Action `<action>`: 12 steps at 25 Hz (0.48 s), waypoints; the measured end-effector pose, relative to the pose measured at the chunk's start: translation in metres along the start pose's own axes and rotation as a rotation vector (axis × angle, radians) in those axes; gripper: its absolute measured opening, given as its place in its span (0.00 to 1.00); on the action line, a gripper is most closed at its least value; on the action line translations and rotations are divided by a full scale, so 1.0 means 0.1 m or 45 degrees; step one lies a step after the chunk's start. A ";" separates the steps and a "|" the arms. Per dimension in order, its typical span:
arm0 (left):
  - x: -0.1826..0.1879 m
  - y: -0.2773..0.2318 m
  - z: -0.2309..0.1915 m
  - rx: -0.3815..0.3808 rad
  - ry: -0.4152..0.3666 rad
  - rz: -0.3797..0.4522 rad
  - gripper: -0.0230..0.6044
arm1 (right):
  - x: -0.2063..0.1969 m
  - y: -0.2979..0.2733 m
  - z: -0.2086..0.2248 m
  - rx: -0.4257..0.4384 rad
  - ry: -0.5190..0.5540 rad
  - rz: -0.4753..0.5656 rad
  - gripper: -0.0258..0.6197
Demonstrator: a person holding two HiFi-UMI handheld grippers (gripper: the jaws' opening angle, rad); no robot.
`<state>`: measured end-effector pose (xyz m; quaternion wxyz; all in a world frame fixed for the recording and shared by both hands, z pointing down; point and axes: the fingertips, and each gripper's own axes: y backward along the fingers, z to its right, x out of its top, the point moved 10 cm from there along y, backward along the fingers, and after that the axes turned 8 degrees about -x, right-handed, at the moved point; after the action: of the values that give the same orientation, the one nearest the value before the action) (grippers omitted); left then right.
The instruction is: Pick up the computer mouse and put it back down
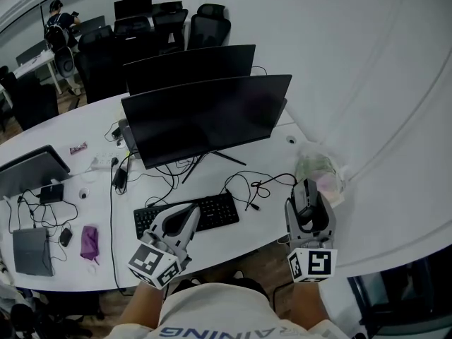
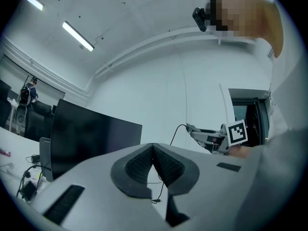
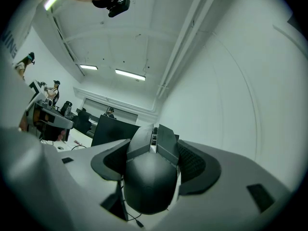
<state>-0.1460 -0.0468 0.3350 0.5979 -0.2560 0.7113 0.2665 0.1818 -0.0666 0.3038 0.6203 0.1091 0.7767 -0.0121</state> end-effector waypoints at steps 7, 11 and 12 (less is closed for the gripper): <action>0.00 0.00 0.02 0.002 -0.009 -0.013 0.04 | -0.01 0.01 -0.01 -0.003 -0.009 -0.006 0.52; 0.00 -0.03 0.05 -0.030 -0.023 -0.030 0.04 | -0.03 0.02 0.00 -0.013 -0.017 -0.016 0.52; 0.00 -0.03 0.06 -0.039 -0.027 -0.029 0.04 | -0.03 0.02 0.01 -0.014 -0.017 -0.017 0.52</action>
<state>-0.1398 -0.0453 0.3340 0.6044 -0.2702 0.6979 0.2732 0.1837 -0.0651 0.3071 0.6259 0.1005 0.7733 -0.0126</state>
